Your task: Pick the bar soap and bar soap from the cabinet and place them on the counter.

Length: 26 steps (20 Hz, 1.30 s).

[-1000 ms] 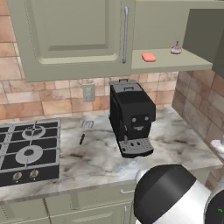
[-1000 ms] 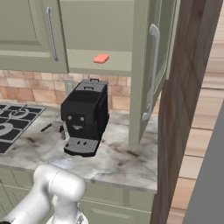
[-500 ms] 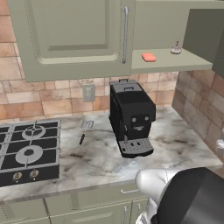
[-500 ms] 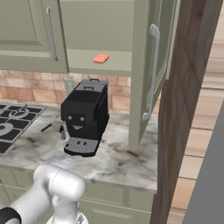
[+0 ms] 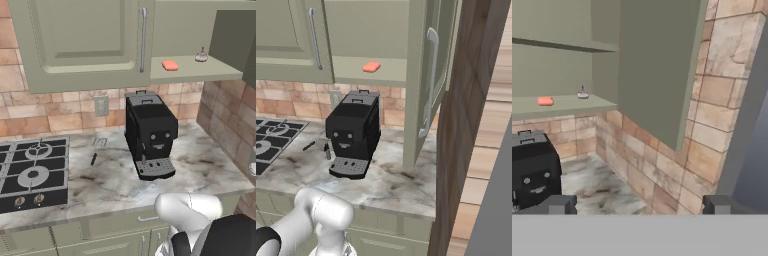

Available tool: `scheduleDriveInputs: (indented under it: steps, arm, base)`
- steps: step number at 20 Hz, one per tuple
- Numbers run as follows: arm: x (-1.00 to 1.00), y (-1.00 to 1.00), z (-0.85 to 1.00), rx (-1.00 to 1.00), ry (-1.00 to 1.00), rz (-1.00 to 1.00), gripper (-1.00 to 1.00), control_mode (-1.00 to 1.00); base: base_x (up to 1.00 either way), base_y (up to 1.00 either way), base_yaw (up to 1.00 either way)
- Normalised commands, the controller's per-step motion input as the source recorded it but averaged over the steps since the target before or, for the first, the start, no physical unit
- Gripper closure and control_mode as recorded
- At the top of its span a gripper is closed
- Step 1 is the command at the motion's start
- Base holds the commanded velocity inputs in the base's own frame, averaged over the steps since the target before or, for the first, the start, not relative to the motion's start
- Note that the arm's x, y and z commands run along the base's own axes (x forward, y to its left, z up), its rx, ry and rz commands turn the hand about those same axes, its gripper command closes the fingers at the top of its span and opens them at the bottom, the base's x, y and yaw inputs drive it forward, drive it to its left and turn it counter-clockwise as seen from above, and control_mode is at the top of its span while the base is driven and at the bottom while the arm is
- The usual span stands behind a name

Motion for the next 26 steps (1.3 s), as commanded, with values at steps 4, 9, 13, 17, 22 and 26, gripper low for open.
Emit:
scheduleDriveInputs:
  steps: [4, 9, 13, 17, 22, 26]
  arm:
    - [0.05, 0.07, 0.0, -0.03, 0.0, 0.16, -1.0, -1.0]
    - [0.01, 0.0, 0.02, -0.05, -0.14, 0.28, -1.0, -1.0]
    - [0.0, 0.0, 0.07, -0.07, -0.27, 0.3, -1.0, -1.0]
    - [0.05, 0.0, 0.12, -0.03, -0.19, 0.22, -1.0, -1.0]
    - [0.33, 0.0, 0.1, 0.0, -0.04, 0.24, -1.0, -1.0]
    - [0.58, 0.0, 0.0, 0.0, -0.09, 0.28, -1.0, -1.0]
  base:
    - [0.0, 0.0, 0.0]
    - [0.0, 0.0, 0.0]
    - [0.0, 0.0, 0.0]
    - [0.0, 0.0, 0.0]
    - [0.0, 0.0, 0.0]
    - [0.0, 0.0, 0.0]
